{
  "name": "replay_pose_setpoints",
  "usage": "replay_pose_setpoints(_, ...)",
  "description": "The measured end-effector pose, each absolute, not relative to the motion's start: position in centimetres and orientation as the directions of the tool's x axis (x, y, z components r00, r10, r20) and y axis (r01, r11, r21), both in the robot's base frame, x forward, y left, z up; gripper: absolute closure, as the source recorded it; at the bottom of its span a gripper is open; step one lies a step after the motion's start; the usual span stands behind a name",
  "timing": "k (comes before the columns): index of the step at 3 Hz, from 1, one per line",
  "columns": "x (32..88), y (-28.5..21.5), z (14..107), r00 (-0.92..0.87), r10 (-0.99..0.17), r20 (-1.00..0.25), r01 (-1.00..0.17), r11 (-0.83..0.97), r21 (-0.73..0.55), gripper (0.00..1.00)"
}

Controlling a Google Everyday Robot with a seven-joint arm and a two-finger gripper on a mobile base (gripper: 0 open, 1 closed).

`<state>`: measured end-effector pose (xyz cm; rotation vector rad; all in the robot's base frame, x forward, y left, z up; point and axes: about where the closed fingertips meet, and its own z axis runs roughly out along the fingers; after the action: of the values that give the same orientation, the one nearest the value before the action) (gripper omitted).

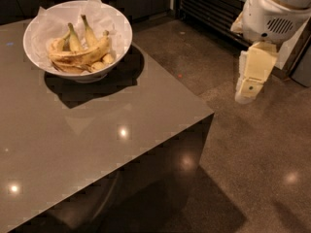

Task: Pick banana from white bowl

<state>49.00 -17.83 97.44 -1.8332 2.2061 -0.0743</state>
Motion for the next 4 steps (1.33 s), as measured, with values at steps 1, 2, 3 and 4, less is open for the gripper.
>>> replay_pose_setpoints(1,51.5,-16.1,98.5,-0.127,-0.977,-0.171,-0.950,0.169,-0.262,0.00)
replay_pose_setpoints(2,54.0,-13.4,99.9,-0.045,-0.987,-0.151,-0.945,0.091,-0.315,0.00)
replay_pose_setpoints(3,54.3,-13.1,100.1,-0.040,-0.987,-0.158,-0.941,0.090,-0.328,0.00)
replay_pose_setpoints(4,54.8,-13.1,100.4,-0.027,-0.983,-0.182,-0.933,0.090,-0.349,0.00)
